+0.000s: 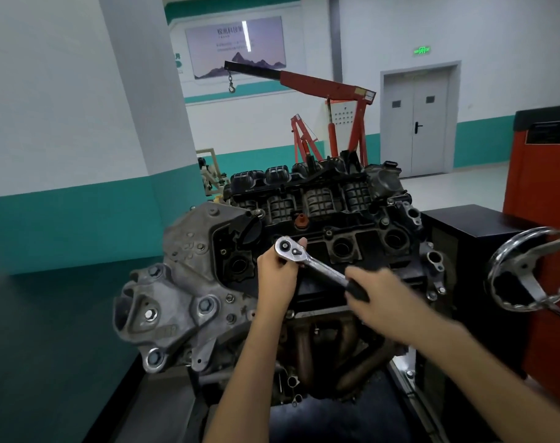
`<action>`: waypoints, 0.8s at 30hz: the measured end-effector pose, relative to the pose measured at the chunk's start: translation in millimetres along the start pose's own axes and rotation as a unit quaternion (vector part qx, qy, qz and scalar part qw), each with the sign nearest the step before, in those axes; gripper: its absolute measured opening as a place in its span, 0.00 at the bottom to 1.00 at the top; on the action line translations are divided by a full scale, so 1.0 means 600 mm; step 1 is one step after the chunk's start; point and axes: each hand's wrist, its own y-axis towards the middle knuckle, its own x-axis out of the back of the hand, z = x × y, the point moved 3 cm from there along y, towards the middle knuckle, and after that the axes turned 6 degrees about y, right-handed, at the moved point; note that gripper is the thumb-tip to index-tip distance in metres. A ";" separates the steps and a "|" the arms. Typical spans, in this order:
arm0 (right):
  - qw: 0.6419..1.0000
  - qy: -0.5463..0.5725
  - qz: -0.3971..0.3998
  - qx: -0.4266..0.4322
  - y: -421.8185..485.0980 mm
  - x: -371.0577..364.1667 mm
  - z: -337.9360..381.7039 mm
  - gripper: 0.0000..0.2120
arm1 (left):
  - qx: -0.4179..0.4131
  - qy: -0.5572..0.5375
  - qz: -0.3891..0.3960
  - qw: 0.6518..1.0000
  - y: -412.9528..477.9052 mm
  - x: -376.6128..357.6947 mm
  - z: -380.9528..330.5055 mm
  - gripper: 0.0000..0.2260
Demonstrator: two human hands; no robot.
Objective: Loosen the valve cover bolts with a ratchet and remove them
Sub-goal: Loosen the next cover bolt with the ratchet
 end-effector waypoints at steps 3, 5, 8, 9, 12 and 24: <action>0.965 0.226 -0.078 -0.107 -0.060 -0.107 0.058 0.04 | -0.004 0.002 -0.018 1.000 -0.003 -0.006 -0.003 0.17; 0.939 0.295 -0.100 -0.146 -0.058 -0.167 0.097 0.07 | -0.006 0.018 -0.031 0.999 -0.001 -0.004 -0.006 0.18; 0.939 0.302 -0.073 -0.147 -0.046 -0.185 0.107 0.09 | -0.002 0.010 0.007 1.000 -0.001 0.012 -0.007 0.15; 0.949 0.280 -0.055 -0.134 -0.044 -0.173 0.092 0.07 | -0.002 0.007 0.034 0.999 0.000 0.018 -0.006 0.14; 0.982 0.176 0.019 -0.058 -0.033 -0.099 0.041 0.07 | -0.045 0.036 0.101 0.993 0.009 0.029 -0.014 0.12; 0.996 0.082 -0.019 -0.029 -0.020 -0.035 -0.001 0.06 | -0.038 -0.022 0.075 0.996 -0.007 -0.006 -0.027 0.20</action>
